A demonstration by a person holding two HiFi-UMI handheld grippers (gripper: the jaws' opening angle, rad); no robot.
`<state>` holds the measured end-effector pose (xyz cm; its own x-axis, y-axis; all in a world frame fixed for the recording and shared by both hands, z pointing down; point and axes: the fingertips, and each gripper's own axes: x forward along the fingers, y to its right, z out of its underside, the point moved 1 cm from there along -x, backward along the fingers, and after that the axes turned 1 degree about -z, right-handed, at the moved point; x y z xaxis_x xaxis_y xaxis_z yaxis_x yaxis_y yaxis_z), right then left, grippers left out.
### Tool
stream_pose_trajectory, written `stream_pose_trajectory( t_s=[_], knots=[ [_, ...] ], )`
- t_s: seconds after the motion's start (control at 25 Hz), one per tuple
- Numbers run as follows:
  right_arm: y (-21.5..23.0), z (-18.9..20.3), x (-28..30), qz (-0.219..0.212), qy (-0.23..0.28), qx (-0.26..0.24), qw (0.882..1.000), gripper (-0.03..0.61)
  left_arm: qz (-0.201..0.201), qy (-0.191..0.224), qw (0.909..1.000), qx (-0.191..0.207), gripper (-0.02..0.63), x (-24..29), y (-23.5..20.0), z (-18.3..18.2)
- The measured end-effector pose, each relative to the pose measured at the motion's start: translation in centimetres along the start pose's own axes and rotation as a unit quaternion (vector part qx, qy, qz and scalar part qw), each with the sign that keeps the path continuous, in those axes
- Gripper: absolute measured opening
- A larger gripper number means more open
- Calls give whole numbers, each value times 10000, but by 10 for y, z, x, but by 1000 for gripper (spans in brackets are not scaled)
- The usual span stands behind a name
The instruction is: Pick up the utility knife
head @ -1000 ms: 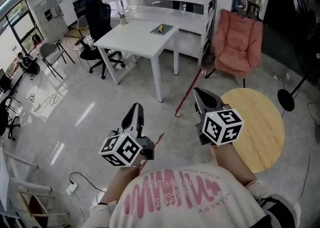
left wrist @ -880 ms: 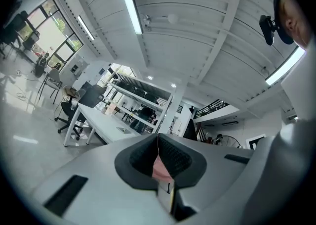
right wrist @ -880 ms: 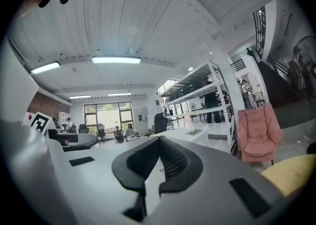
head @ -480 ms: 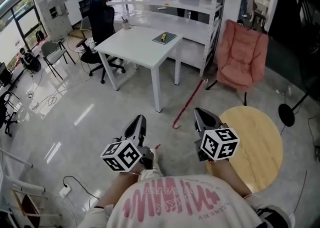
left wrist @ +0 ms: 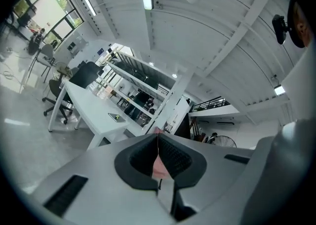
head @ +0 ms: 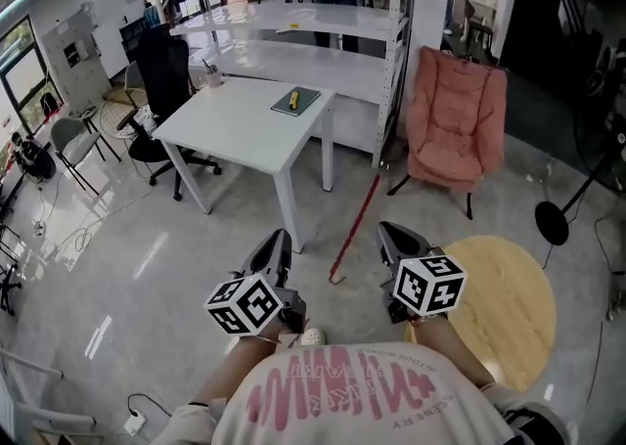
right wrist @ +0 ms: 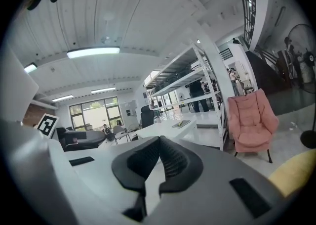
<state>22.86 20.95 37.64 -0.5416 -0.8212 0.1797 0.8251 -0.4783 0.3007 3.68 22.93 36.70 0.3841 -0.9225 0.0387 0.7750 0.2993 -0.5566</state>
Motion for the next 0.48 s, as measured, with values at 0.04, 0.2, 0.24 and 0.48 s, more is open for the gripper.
stream_pose_trajectory(
  t_s=[0.04, 0.2, 0.24, 0.48],
  knots=[
    [2, -9, 14, 26, 10, 22, 10000, 17, 53, -20, 10000, -20, 25, 15, -6, -11],
    [10, -48, 68, 114, 221, 63, 9997, 17, 242, 48, 9996, 129, 25, 66, -26, -61],
    [12, -58, 81, 133, 289, 59, 9995, 17, 274, 88, 9995, 163, 25, 77, -32, -72],
    [28, -85, 148, 286, 432, 76, 9986, 16, 341, 131, 9990, 261, 25, 134, -72, -114]
  ],
)
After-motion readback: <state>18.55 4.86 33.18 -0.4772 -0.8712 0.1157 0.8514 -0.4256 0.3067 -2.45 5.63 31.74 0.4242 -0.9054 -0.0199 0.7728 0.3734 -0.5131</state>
